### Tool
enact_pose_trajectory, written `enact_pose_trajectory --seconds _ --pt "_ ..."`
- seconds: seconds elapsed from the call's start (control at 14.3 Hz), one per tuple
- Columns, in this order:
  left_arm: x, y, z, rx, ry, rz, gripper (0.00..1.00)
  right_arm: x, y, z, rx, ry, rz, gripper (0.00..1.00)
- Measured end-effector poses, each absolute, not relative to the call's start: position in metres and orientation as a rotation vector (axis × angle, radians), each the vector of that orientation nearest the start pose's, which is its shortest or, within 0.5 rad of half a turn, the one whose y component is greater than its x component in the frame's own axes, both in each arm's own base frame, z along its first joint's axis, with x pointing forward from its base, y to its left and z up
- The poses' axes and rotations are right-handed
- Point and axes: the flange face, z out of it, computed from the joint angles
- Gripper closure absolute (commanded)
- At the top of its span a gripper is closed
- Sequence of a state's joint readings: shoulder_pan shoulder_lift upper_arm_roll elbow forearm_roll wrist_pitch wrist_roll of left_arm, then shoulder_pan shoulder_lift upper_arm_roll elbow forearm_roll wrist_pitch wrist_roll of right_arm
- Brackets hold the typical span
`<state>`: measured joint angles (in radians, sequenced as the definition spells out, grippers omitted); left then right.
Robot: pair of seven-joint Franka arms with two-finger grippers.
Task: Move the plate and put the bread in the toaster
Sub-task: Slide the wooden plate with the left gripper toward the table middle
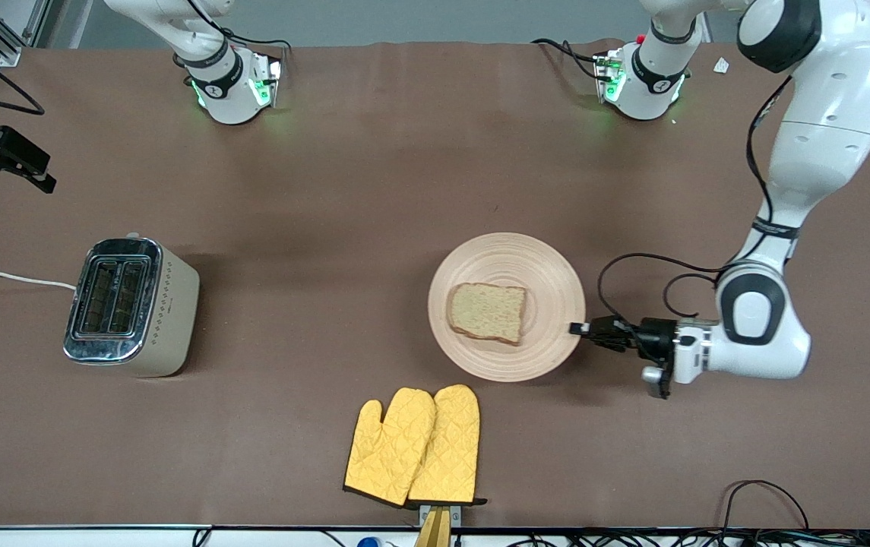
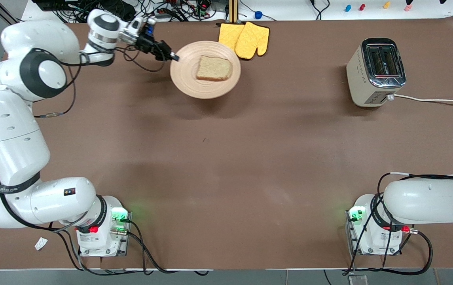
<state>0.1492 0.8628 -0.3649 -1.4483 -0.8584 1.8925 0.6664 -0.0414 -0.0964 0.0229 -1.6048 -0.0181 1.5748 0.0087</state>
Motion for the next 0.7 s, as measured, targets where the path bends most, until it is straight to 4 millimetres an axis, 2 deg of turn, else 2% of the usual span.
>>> enact_pose_trajectory --seconds 0.21,0.35,0.7 --pt "0.673 -0.211 0.196 2.037 -0.341 -0.108 0.99 0.525 -0.011 0.661 -3.16 0.044 -0.104 0.0" --pt "0.664 -0.239 0.186 2.033 -0.318 -0.106 0.98 0.525 -0.011 0.661 -3.16 0.044 -0.104 0.0" --pt "0.645 -0.276 0.147 2.016 -0.26 -0.149 0.98 0.525 -0.011 0.661 -3.16 0.044 -0.103 0.0"
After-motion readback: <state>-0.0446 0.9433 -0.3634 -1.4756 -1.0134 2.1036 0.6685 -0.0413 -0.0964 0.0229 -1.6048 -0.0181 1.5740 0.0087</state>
